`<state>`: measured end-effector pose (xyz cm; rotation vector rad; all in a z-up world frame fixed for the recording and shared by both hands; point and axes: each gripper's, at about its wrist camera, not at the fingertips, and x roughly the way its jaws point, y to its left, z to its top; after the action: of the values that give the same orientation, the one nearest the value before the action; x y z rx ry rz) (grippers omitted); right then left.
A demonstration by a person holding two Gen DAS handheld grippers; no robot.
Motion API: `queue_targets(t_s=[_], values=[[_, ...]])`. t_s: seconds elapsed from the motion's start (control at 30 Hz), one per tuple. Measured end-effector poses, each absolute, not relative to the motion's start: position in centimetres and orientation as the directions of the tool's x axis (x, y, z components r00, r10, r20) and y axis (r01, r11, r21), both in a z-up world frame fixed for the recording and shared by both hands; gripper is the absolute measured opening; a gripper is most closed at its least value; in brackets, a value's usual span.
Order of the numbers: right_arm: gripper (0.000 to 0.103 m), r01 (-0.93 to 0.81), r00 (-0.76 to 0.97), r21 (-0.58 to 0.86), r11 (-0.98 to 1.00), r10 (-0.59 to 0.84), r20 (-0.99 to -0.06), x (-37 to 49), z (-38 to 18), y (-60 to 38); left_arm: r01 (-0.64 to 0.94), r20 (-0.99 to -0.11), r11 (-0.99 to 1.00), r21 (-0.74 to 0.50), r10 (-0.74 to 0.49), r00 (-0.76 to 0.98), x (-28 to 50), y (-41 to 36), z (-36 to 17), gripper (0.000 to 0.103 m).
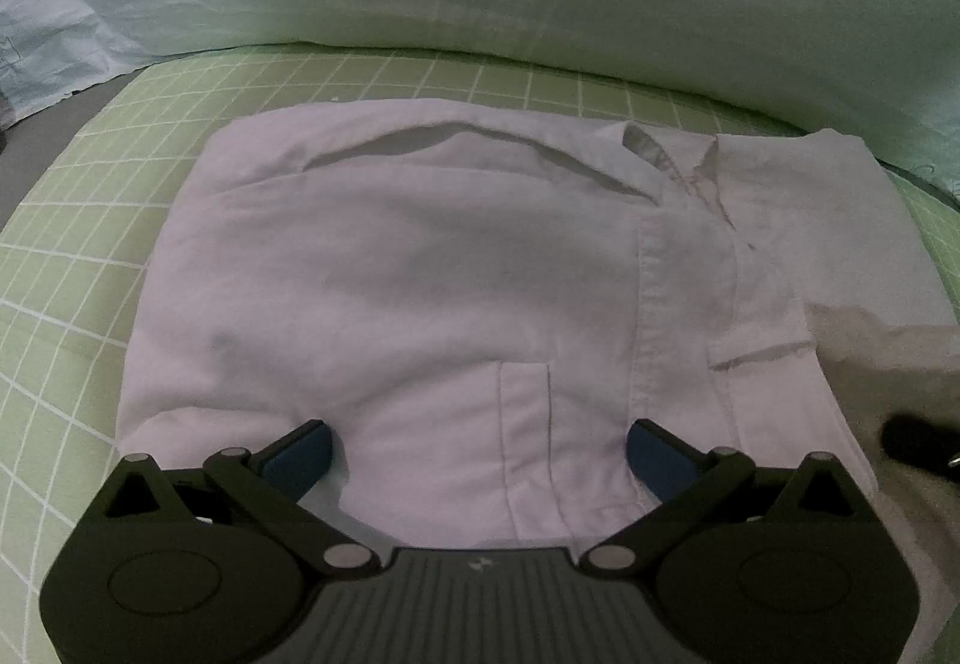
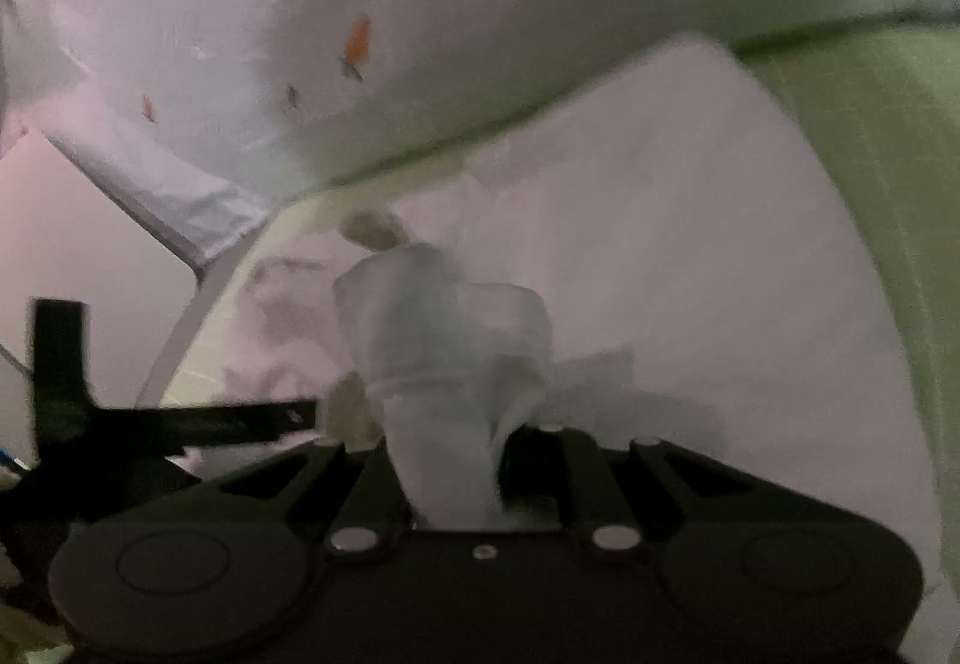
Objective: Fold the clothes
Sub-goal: 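Fold the held hem corner over the shirt with the right gripper, release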
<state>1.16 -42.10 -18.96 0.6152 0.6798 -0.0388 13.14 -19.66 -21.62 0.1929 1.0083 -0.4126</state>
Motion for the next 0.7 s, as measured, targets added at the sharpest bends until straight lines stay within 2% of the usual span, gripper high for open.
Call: queue_targets(t_s=[0.1, 0.2, 0.23, 0.37, 0.4, 0.7], values=[[0.014, 0.203, 0.774, 0.431, 0.879, 0.125, -0.620, 0.5, -17.7, -41.0, 0.422, -0.850, 0.906, -0.031, -0.246, 0.466, 13.0, -19.6, -21.6, 0.103], [0.018, 0.213, 0.721, 0.346, 0.914, 0.093, -0.687, 0.7, -19.2, -39.7, 0.425, -0.854, 0.905, -0.029, -0.244, 0.460, 13.1, -19.7, -21.5, 0.103], [0.018, 0.211, 0.726, 0.323, 0.922, 0.074, -0.684, 0.3, -19.4, -39.1, 0.426, -0.855, 0.904, -0.029, -0.243, 0.458, 13.1, -19.7, -21.5, 0.103], [0.040, 0.217, 0.727, 0.334, 0.917, 0.077, -0.683, -0.3, -18.6, -38.5, 0.431, -0.861, 0.902, -0.025, -0.239, 0.449, 13.2, -19.7, -21.4, 0.103], [0.042, 0.214, 0.724, 0.323, 0.922, 0.073, -0.686, -0.5, -18.6, -38.3, 0.435, -0.863, 0.900, -0.023, -0.238, 0.446, 13.1, -19.7, -21.3, 0.103], [0.042, 0.238, 0.710, 0.290, 0.927, 0.038, -0.703, -3.9, -18.4, -36.9, 0.465, -0.867, 0.885, -0.024, -0.250, 0.431, 11.1, -18.3, -20.8, 0.103]])
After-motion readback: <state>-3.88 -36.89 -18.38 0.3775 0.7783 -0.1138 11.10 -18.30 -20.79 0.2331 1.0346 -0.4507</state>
